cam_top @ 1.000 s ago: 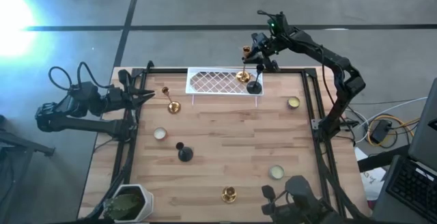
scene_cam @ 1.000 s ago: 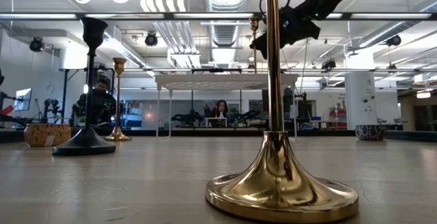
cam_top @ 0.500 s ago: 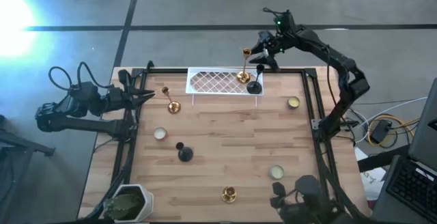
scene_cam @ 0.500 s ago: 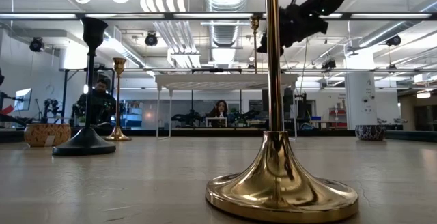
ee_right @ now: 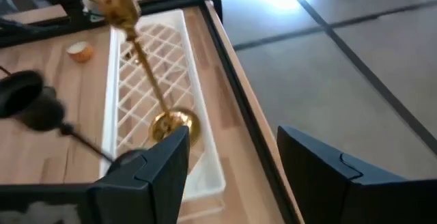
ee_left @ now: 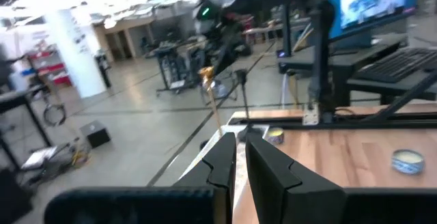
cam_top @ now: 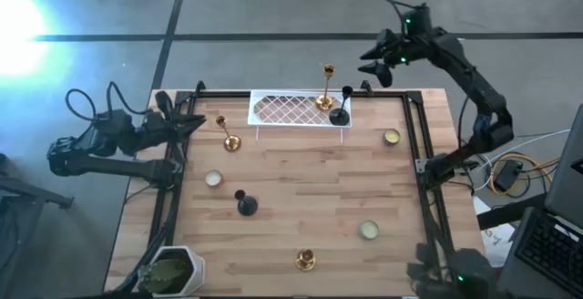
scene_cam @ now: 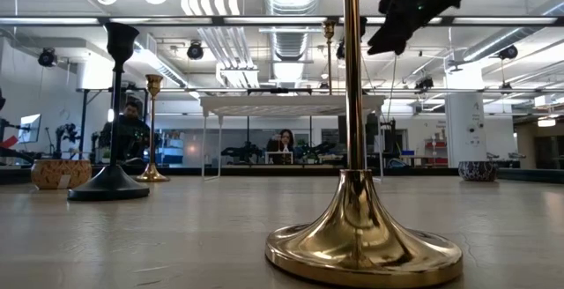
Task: Pick & Place candle stick holders
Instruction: Put the top gold candle holder on the shelf
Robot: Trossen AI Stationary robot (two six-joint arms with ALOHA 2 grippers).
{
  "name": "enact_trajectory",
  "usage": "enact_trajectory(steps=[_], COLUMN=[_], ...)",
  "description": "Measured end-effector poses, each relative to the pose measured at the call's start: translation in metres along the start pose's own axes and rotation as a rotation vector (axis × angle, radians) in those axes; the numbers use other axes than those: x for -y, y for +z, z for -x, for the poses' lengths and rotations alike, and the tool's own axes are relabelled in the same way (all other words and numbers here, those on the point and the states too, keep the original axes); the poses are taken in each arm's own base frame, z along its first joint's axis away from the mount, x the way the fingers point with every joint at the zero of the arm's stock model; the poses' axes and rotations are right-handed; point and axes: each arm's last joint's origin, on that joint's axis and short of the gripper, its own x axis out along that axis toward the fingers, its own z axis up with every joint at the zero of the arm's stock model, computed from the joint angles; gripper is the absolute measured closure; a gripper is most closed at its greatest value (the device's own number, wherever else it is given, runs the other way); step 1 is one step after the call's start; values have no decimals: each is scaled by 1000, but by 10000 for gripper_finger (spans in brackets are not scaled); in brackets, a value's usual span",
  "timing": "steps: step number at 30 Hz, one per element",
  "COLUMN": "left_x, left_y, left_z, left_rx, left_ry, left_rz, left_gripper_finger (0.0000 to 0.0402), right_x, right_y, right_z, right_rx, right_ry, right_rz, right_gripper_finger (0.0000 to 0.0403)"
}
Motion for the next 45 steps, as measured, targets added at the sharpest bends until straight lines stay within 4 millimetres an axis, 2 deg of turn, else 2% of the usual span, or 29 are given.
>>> enact_trajectory(steps=[9,17,21,26,33,45], left_x=[-1,11,13,15,25,37], left_y=[-17,-53,-68,-81,-117,-162], left_z=[-2,-14,-13,-13,-19,-33], left_rx=[-167,-328,-401,-465,-567,-454], left_ry=[156,219,263,299,345,443], left_rz=[162,251,268,350,395,336], left_gripper_finger=[362,362,348,310,259,251], right_x=[-38,-61,-67,-68,-62,-61], right_y=[-4,-18,-26,-37,-47,-48], right_z=[40,60,62,57,46,44], right_rx=[-25,-46,-49,-70,-98,-85], right_ry=[-78,-226,-229,-219,-206,-211], right_rz=[-41,-74,-87,-107,-129,-119], right_gripper_finger=[203,209,210,214,216,230])
